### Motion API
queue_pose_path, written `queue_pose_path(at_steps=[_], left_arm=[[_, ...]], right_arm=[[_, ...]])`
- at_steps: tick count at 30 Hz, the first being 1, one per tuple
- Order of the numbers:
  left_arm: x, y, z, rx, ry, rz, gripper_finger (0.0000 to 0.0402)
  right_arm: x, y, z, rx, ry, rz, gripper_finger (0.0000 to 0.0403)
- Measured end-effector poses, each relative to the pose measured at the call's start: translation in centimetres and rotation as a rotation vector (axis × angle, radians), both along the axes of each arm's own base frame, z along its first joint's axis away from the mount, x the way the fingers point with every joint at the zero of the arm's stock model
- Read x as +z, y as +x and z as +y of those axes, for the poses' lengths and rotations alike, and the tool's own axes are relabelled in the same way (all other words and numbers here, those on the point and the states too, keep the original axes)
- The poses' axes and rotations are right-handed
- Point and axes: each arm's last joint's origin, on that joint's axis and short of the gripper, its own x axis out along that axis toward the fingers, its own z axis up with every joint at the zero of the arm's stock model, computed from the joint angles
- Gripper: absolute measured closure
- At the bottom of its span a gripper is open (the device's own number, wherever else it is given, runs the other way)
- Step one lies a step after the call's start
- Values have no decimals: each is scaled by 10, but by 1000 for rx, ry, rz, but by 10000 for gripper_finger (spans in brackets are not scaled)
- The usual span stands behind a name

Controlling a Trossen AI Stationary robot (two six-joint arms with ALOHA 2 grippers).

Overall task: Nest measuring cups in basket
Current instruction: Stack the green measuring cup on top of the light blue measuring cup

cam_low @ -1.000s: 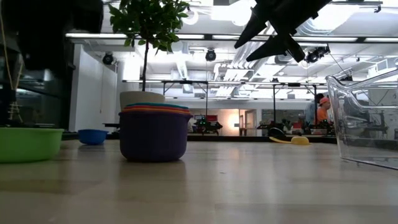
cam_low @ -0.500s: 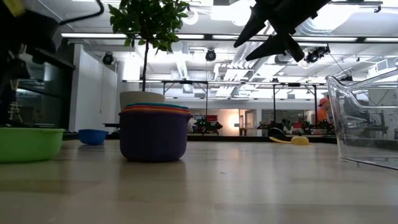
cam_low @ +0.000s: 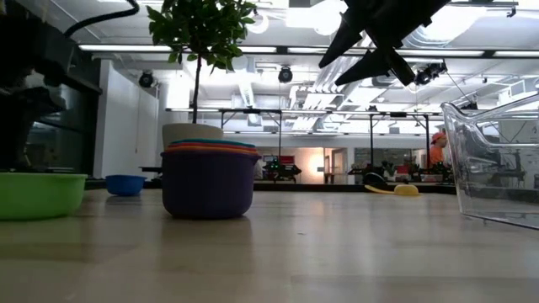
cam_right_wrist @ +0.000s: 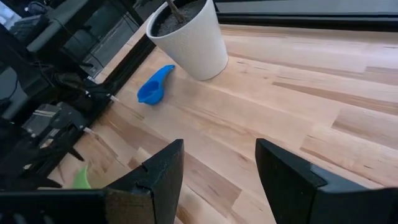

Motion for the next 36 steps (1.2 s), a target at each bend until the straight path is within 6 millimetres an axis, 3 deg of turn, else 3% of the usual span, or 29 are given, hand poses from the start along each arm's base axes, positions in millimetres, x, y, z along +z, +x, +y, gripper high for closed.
queue_pose_path(at_steps=[18, 32, 36], left_arm=[[-37, 13, -17, -82, 141, 66, 122], [-37, 13, -17, -129, 179, 49, 267], [-33, 15, -19, -127, 177, 42, 281]], right_arm=[[-1, -1, 0, 0, -2, 13, 213], [-1, 0, 0, 0, -1, 9, 213], [-1, 0, 0, 0, -1, 9, 213]])
